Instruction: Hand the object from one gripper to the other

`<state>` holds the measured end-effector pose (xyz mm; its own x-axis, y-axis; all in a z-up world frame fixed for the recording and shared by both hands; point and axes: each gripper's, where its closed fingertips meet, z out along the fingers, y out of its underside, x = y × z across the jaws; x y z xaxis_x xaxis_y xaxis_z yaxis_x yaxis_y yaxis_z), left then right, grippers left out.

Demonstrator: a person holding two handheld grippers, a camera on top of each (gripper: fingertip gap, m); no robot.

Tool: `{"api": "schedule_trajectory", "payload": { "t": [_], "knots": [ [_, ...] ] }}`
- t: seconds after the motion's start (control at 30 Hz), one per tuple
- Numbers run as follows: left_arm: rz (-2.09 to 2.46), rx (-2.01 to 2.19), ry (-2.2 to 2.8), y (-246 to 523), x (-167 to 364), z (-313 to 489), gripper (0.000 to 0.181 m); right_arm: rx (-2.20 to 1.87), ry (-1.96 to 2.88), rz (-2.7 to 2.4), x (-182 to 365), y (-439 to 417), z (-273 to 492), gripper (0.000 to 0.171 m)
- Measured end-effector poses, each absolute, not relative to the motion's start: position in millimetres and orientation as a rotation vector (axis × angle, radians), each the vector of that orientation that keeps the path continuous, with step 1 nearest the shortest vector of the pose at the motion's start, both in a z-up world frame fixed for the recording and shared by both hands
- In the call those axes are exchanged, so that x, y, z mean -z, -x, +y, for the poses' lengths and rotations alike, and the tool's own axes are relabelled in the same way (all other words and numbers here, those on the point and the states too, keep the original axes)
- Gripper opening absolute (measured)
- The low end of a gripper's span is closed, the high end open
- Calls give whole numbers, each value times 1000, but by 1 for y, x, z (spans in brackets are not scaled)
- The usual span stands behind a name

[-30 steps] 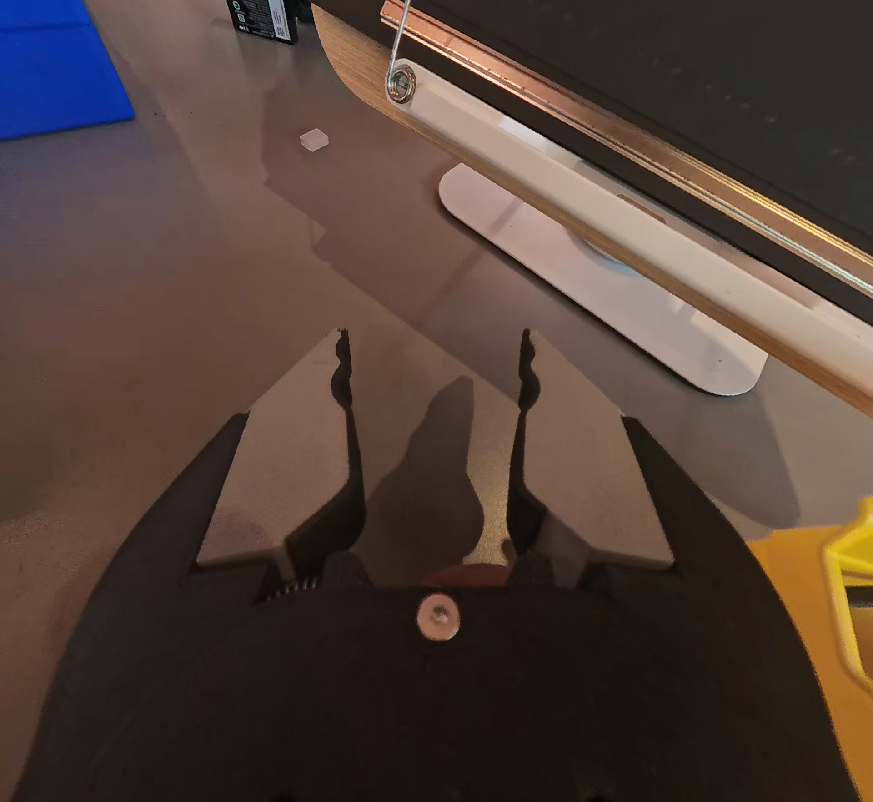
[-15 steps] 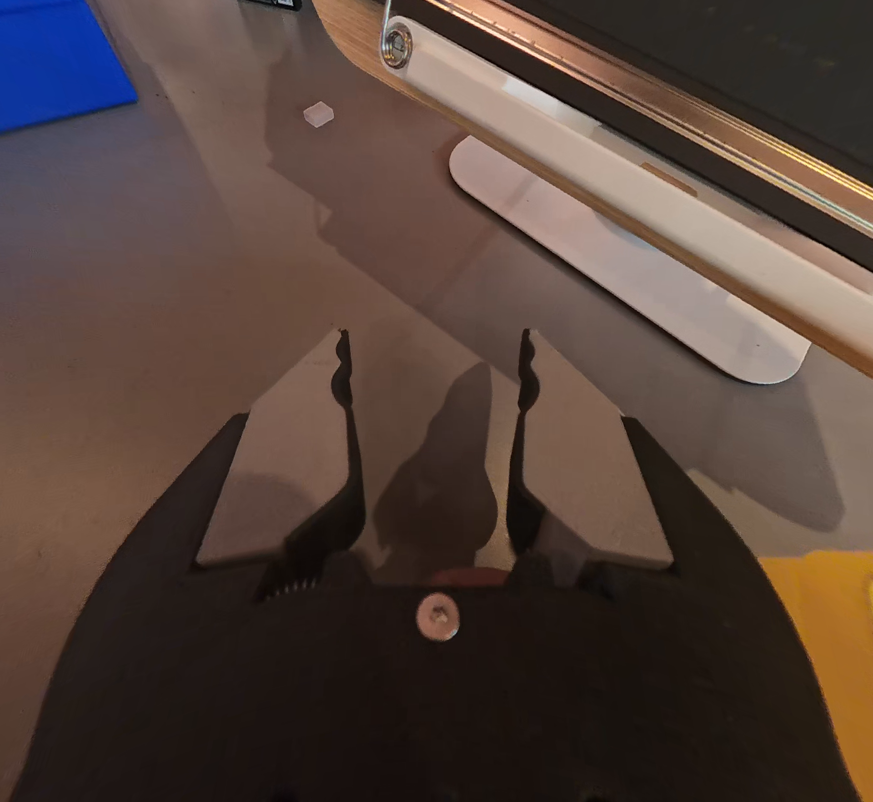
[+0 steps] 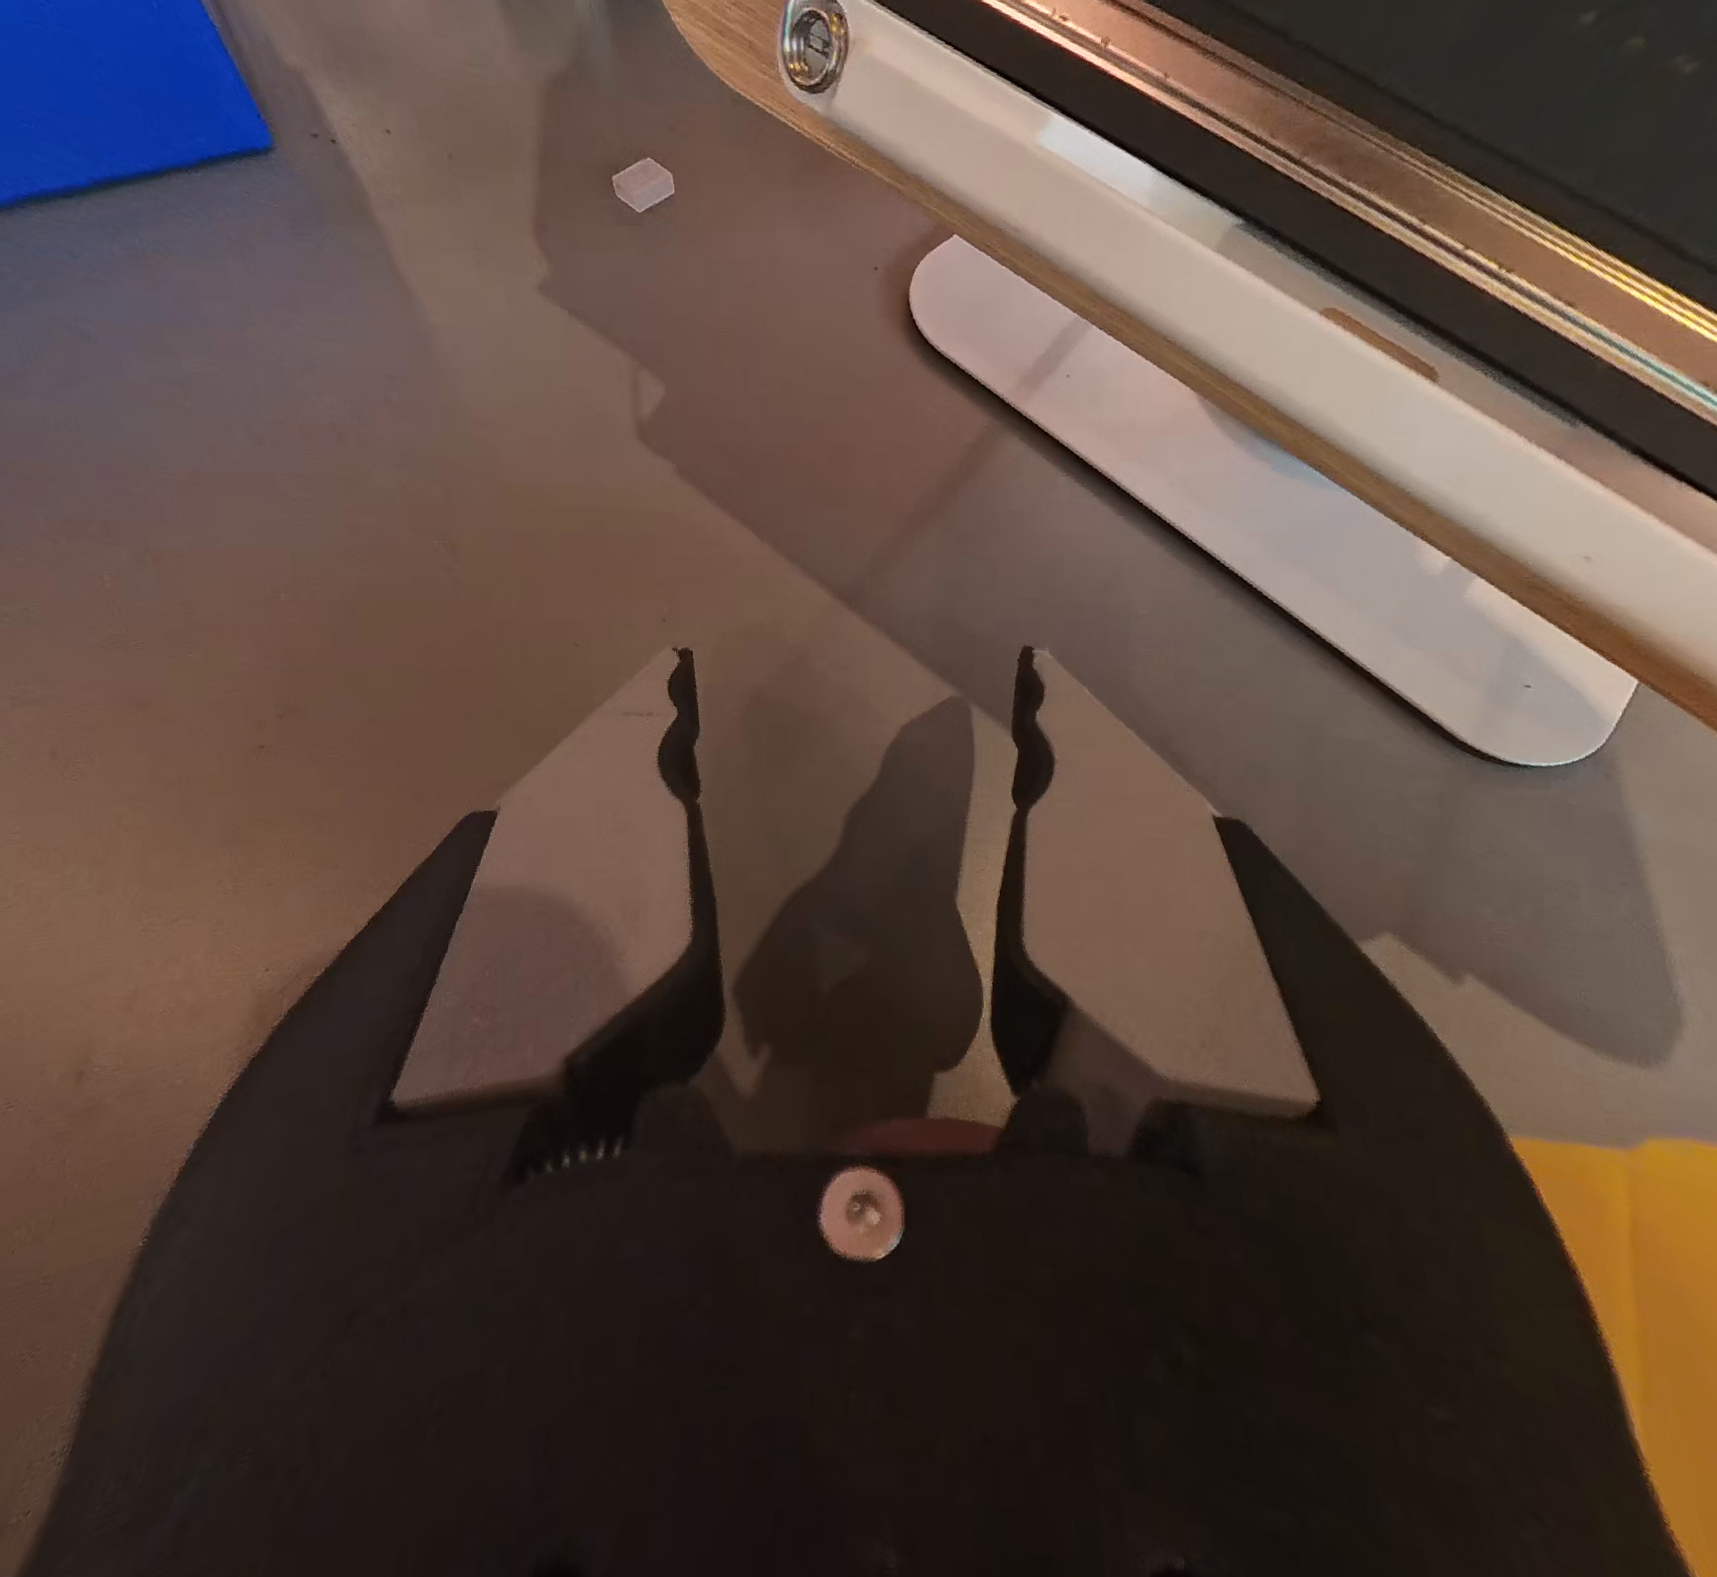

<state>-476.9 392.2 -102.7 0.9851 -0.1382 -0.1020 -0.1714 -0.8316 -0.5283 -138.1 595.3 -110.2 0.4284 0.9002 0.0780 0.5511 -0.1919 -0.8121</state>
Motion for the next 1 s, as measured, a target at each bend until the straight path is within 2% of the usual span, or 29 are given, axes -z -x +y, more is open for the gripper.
{"api": "schedule_trajectory", "payload": {
  "t": [0.03, 0.17, 0.27, 0.33, 0.47, 0.53, 0.6, 0.73, 0.8, 0.83, 0.9, 1.0],
  "knots": [
    [228, -99, 2525, 476, 89, 392, 47, -542, 1867, -1234, 110, 138, 595, 64],
    [229, -24, 2212, 456, 2, 401, 48, -597, 1801, -1252, 102, 142, 589, 59],
    [226, 249, 1884, 400, -76, 411, 48, -828, 1630, -1293, 74, 157, 561, 59],
    [316, 361, 1741, 349, -104, 414, 48, -1080, 1509, -1306, 44, 165, 529, 60],
    [442, 494, 1525, 244, -119, 427, 47, -1297, 1294, -1293, -5, 169, 483, 80],
    [422, 573, 1474, 203, -113, 441, 47, -1281, 1234, -1319, -16, 171, 464, 88],
    [401, 576, 1462, 176, -101, 460, 47, -1192, 1194, -1337, -20, 173, 454, 89],
    [340, 666, 1444, 133, -85, 490, 47, -921, 1200, -1323, -10, 175, 469, 74],
    [321, 695, 1463, 118, -76, 501, 47, -762, 1229, -1294, -4, 171, 487, 43],
    [325, 678, 1483, 114, -71, 507, 47, -687, 1262, -1271, -1, 167, 499, 39],
    [367, 652, 1492, 111, -68, 510, 46, -744, 1286, -1293, -1, 159, 508, 26],
    [531, 709, 1449, 108, -68, 499, 38, -984, 1307, -1306, -12, 145, 508, 20]
  ]
}}
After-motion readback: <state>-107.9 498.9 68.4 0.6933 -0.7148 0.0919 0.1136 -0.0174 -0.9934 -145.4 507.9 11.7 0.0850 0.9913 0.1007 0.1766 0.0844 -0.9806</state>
